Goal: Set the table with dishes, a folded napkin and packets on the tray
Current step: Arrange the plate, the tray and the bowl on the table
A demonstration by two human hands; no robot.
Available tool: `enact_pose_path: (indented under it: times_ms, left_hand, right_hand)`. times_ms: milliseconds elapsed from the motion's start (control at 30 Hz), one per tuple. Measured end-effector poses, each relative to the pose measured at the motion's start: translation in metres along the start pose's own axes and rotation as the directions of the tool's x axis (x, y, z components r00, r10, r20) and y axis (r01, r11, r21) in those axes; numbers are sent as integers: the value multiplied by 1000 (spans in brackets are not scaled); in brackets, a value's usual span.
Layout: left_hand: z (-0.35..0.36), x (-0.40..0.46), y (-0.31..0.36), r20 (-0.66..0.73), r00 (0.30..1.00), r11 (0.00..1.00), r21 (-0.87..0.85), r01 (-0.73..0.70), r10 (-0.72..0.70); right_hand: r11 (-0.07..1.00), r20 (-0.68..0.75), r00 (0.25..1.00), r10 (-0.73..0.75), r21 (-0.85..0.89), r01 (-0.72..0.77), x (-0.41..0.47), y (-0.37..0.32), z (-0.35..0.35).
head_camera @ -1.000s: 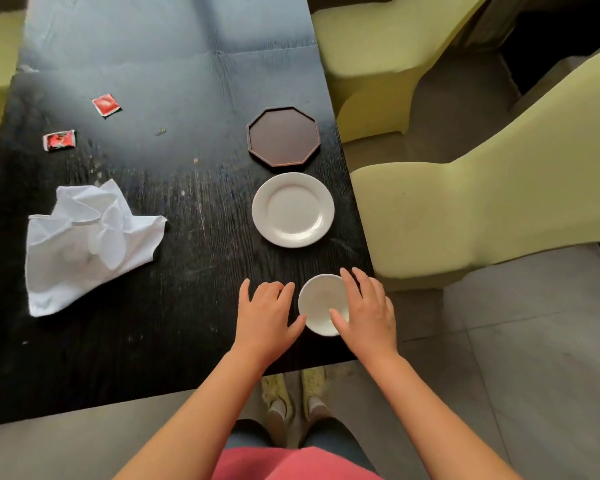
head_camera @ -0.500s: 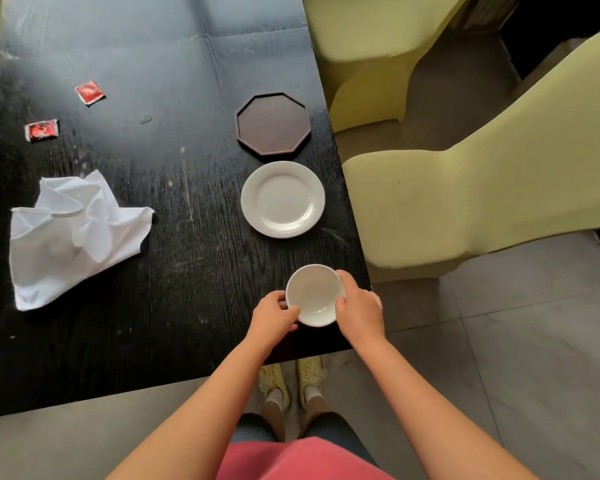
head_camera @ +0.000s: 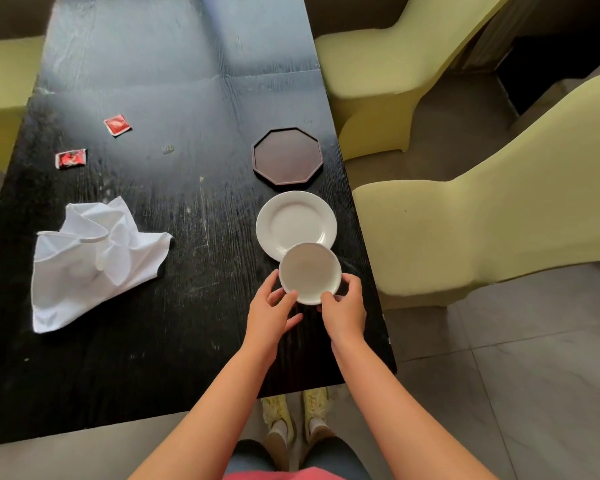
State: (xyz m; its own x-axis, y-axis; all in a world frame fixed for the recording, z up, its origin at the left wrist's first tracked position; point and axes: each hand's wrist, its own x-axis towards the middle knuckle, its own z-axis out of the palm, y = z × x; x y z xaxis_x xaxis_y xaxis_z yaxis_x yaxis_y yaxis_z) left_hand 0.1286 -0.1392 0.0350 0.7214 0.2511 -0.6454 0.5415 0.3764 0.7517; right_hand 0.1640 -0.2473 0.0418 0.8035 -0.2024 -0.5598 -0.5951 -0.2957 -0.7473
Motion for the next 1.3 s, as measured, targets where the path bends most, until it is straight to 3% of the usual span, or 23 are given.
enact_pose_path:
  times_ms: [200, 333, 500, 933, 1300]
  left_hand:
    - [-4, 30, 24, -39, 985, 984, 73, -164, 167]
    - [-4, 59, 41, -65, 964, 956, 164, -244, 258]
    - [-1, 97, 57, -97, 954, 936, 244, -252, 282]
    - [-7, 144, 52, -21, 970, 907, 360, -220, 244]
    - [-5, 154, 44, -41, 972, 919, 338, -204, 231]
  right_hand:
    - [999, 46, 999, -20, 41, 18, 16, -21, 21]
    - [979, 71, 982, -173, -98, 180, 43, -35, 24]
    - [922, 184, 921, -343, -118, 368, 82, -54, 24]
    - [956, 252, 937, -242, -103, 274, 138, -46, 29]
    - [951, 283, 928, -243, -120, 286, 149, -41, 27]
